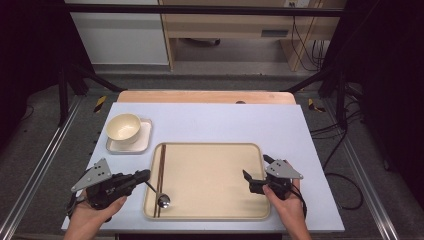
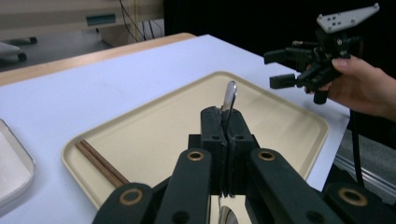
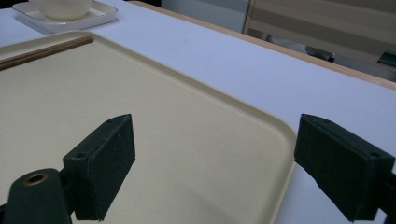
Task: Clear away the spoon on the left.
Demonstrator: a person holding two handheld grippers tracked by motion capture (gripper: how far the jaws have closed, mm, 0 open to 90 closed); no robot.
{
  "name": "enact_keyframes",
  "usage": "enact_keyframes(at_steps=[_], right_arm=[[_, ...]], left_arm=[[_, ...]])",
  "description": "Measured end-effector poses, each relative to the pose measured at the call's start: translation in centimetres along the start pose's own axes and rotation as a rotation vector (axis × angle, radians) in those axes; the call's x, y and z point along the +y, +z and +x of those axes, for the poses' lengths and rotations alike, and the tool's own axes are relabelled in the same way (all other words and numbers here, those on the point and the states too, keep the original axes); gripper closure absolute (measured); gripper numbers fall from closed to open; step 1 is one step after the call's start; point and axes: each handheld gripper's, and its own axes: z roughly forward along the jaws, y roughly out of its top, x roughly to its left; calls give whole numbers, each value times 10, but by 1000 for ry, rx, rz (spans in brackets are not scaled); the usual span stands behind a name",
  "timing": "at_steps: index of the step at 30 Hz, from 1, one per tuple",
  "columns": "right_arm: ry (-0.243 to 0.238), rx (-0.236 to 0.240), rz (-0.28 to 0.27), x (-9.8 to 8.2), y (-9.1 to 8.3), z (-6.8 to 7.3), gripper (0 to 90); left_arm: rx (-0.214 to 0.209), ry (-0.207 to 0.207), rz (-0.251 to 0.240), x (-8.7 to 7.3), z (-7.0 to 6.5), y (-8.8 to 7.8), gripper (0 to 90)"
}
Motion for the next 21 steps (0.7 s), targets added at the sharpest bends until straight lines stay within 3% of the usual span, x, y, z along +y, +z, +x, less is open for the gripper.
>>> enact_keyframes(at_steps=[10,21], right_arm=[[-1,4,7,0,1,1,129],[-2,10,11,0,2,2,126]], left_arm=[[-44,0,99,-1,6,24,879],[0,38,144,1,30,62,803]])
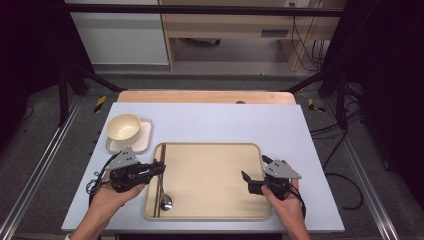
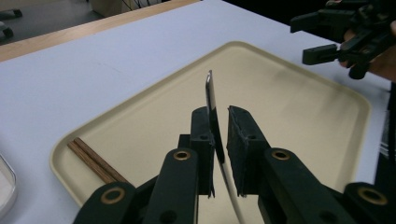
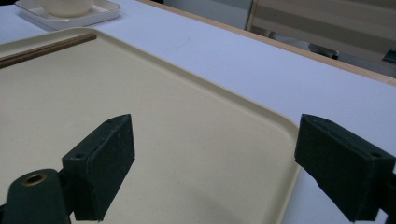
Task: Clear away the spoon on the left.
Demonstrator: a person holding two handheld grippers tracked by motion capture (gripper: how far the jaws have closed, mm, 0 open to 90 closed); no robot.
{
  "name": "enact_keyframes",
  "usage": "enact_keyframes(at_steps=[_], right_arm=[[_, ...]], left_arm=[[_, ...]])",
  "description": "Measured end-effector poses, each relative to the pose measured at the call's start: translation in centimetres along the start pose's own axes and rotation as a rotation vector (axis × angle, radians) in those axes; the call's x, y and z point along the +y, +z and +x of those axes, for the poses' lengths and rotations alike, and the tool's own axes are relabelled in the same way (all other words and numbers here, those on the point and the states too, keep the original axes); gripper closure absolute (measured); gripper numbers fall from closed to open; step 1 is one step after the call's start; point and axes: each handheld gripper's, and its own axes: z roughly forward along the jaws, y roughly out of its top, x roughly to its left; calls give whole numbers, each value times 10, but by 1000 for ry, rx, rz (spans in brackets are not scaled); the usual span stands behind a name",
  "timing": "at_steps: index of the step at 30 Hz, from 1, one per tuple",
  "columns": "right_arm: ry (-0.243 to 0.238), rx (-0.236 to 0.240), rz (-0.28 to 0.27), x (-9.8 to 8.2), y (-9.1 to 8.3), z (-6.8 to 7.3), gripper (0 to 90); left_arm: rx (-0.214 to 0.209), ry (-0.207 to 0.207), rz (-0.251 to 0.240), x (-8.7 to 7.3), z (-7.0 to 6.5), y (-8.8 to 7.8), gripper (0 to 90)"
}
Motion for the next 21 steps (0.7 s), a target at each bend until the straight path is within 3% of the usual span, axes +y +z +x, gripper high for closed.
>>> enact_keyframes(at_steps=[4,12,21], right_arm=[[0,1,2,0,0,0,124],[-2,4,4,0,0,0,123],[1,5,3,0,-1,0,121]], left_arm=[[10,6,30,-1,10,16,804],[-9,-23,89,-6,24,47,782],[-5,-33,153,-13,30,65,760]])
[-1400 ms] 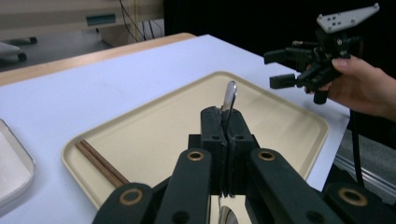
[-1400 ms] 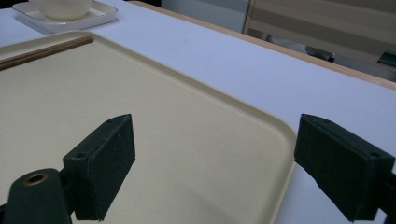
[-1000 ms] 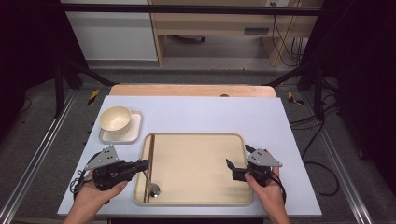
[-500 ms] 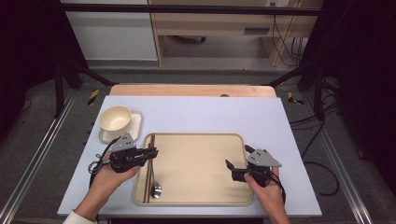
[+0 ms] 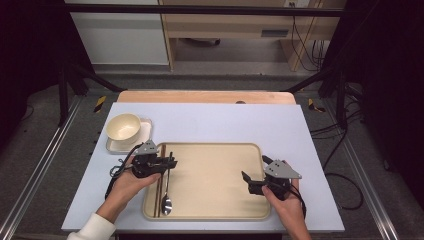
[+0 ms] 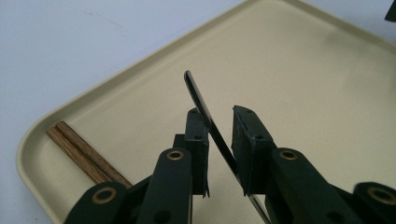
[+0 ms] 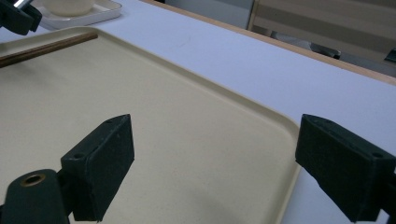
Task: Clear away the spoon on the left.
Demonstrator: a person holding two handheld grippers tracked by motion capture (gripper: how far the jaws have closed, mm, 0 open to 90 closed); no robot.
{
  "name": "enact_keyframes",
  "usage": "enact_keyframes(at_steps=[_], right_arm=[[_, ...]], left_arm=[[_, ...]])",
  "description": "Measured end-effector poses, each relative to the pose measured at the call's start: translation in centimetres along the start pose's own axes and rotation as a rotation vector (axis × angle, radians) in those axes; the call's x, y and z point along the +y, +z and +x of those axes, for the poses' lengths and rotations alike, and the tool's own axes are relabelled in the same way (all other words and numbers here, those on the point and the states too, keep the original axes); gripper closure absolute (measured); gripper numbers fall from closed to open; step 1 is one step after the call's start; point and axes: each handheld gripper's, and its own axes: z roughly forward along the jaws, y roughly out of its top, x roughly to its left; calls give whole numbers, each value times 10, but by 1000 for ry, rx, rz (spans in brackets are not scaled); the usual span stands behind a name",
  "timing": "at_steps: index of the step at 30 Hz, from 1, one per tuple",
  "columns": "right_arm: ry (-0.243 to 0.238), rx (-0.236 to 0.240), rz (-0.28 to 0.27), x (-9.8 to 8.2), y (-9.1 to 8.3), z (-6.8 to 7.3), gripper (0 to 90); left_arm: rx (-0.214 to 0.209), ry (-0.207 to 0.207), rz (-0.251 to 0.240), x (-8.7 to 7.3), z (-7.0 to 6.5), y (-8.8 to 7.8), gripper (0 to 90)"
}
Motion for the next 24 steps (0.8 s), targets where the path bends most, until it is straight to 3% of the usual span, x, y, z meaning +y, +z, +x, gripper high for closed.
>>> enact_keyframes(at_steps=[5,14,18,24], right_arm=[[1,2,1,0,0,0,120],[-1,4,2,0,0,-1,118],[-1,5,3,0,0,0,118],[1,8,4,0,0,0,117]], left_arm=[[9,-13,23,-3,2,6,769],[12,-23,14,-3,-1,8,790],[36,-41,14,-3,0,10,783],[96,-46,23,-4,3,13,696]])
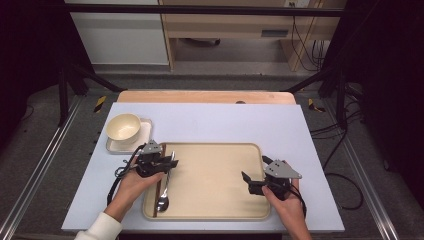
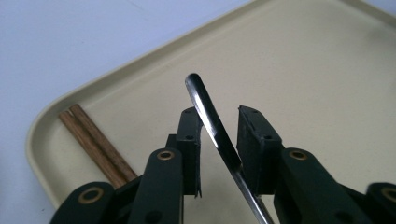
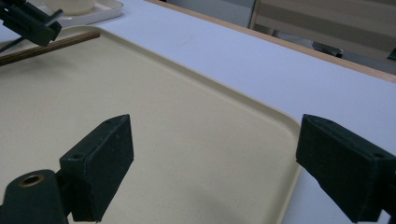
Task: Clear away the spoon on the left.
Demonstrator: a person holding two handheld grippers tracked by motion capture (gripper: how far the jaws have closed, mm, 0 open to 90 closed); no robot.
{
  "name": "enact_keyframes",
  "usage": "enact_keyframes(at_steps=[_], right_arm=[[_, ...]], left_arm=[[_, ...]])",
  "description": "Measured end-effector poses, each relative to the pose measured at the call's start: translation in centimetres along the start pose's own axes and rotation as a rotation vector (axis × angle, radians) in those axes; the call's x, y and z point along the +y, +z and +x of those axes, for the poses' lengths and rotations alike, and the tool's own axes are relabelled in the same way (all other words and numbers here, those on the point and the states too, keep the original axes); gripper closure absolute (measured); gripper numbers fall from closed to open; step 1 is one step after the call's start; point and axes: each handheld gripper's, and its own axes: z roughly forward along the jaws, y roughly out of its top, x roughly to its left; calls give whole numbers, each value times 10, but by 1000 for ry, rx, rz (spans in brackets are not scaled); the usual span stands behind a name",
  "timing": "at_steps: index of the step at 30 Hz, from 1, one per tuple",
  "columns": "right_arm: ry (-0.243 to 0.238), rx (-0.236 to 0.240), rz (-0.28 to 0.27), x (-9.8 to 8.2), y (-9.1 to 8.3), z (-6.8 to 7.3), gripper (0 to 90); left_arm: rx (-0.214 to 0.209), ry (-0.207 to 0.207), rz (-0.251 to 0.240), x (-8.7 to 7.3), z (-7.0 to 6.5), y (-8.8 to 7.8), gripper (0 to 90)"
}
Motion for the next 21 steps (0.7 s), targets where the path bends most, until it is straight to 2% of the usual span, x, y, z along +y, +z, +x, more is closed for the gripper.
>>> enact_keyframes(at_steps=[6,7,12,16,21], right_arm=[[-1,1,-1,0,-1,-1,116],[-1,2,-2,0,-1,-1,116],[-1,2,-1,0,-1,-1,115],[-2,2,-1,0,-1,-1,114],[-4,6,3,0,0,0,112]], left_arm=[[29,-5,-7,-4,2,1,664],[44,-9,-7,-6,3,1,660],[55,-15,-10,-9,5,0,660],[76,4,-31,-8,4,-1,571],[123,28,-60,-7,6,-2,431]])
